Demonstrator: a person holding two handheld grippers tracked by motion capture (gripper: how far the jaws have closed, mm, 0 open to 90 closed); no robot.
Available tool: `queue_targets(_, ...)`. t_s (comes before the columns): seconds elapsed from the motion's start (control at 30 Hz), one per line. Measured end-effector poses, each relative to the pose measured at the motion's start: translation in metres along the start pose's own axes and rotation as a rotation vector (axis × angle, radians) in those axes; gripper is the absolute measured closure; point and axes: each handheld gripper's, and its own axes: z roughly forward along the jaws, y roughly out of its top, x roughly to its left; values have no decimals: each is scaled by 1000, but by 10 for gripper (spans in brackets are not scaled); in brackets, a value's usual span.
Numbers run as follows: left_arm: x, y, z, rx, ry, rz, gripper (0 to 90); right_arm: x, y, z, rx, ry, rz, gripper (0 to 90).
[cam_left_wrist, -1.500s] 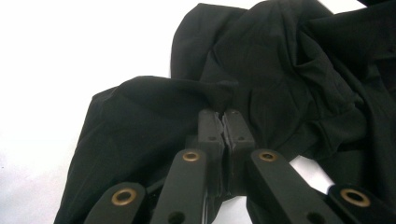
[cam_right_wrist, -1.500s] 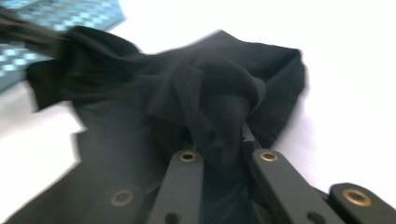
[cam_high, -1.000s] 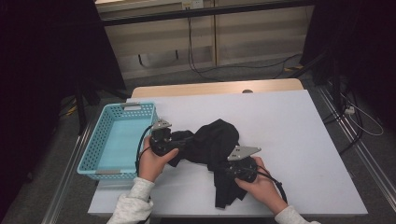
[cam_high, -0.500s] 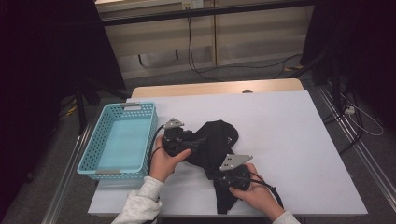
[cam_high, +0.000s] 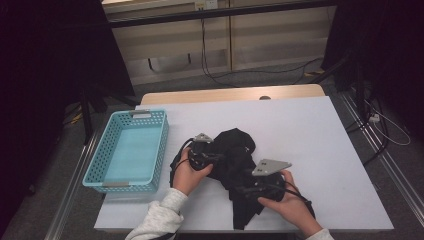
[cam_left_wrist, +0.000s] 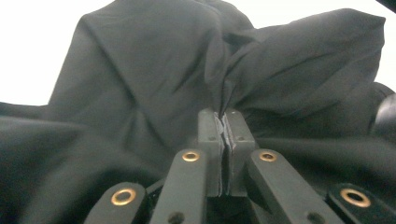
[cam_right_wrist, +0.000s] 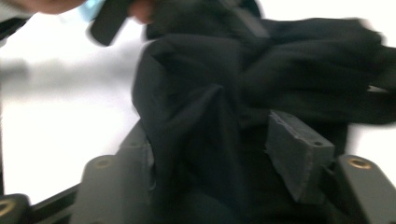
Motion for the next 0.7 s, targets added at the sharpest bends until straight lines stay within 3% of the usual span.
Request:
queue_targets(0.1, 8, 3, -14, -8, 44, -2, 878, -15, -1, -14, -33, -57, 33, 325)
queue_targets(0.3, 18, 6, -34, -35, 84, -32, 878, -28, -1, -24, -84, -92, 87, 322)
queue_targets(0.33, 20, 6, -38, -39, 89, -36, 879, -33, -3, -27, -93, -124, 108, 321)
queue_targets(0.43, 24, 5, -43, -54, 95, -54, 879, -38, -3, -27, -111, -155, 145, 341)
queue_targets(0.47, 25, 5, -45, -55, 98, -56, 879, -42, -3, -25, -110, -187, 171, 366)
queue_targets(0.7, 28, 0, -54, -65, 119, -71, 879, -47, 0, -10, -86, -207, 171, 399)
